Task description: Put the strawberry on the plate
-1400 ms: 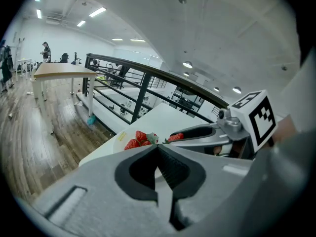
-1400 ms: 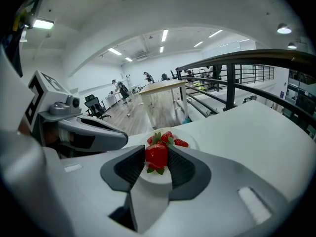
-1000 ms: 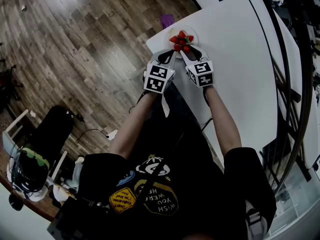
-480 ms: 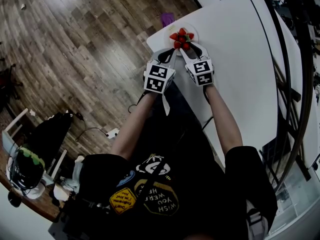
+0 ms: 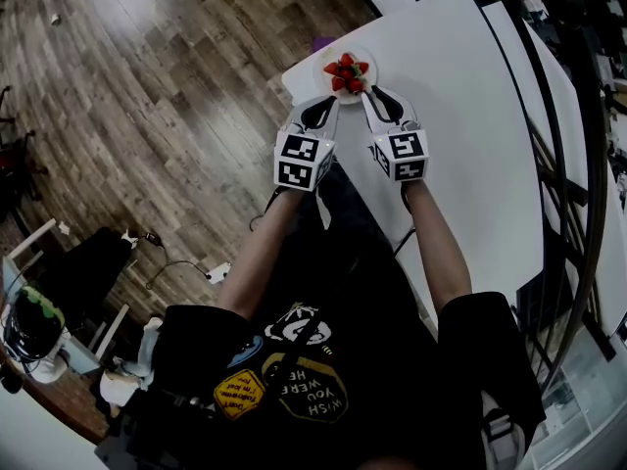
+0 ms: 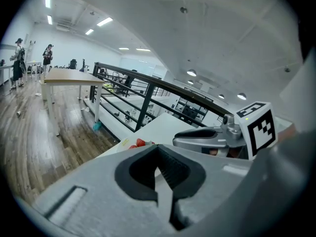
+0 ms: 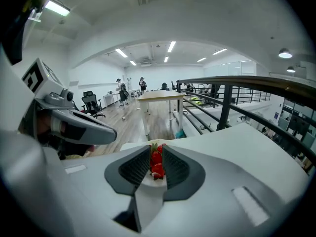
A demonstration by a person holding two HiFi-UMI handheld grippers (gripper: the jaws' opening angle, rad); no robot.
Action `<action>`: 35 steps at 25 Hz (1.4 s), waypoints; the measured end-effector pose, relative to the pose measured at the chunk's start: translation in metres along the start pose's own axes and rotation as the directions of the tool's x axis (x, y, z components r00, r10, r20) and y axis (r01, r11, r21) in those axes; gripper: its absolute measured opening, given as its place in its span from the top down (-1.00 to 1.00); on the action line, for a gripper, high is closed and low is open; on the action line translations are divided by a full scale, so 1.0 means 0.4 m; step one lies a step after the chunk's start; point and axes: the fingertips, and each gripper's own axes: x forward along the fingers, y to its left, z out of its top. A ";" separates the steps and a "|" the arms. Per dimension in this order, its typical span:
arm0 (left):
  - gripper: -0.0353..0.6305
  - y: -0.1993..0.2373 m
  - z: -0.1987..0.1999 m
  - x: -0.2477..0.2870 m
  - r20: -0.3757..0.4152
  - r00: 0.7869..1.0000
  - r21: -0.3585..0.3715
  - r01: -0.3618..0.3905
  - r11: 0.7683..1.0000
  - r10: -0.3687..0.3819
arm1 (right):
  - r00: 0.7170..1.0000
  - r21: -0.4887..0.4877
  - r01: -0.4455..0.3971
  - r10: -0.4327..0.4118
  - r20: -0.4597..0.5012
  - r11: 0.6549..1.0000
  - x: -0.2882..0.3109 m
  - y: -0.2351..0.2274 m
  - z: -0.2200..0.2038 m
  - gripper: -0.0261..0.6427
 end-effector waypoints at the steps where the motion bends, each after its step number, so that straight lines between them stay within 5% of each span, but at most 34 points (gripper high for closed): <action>1: 0.90 -0.010 0.009 -0.014 0.015 1.000 0.002 -0.006 1.000 0.006 | 1.000 0.005 0.007 -0.007 0.020 1.000 -0.021 -0.001 0.012 0.71; 15: 0.90 -0.193 0.088 -0.287 0.185 0.981 0.100 -0.082 0.992 0.062 | 0.966 0.051 0.071 -0.081 0.245 0.996 -0.392 0.045 0.101 0.86; 28: 0.90 -0.383 0.134 -0.474 0.298 0.954 0.215 -0.036 0.976 -0.030 | 0.913 0.084 0.075 -0.102 0.394 0.994 -0.652 0.159 0.150 0.91; 35: 0.89 -0.378 0.131 -0.556 0.305 0.951 0.238 -0.023 0.971 -0.053 | 0.909 0.097 0.054 -0.089 0.408 0.994 -0.692 0.271 0.163 0.91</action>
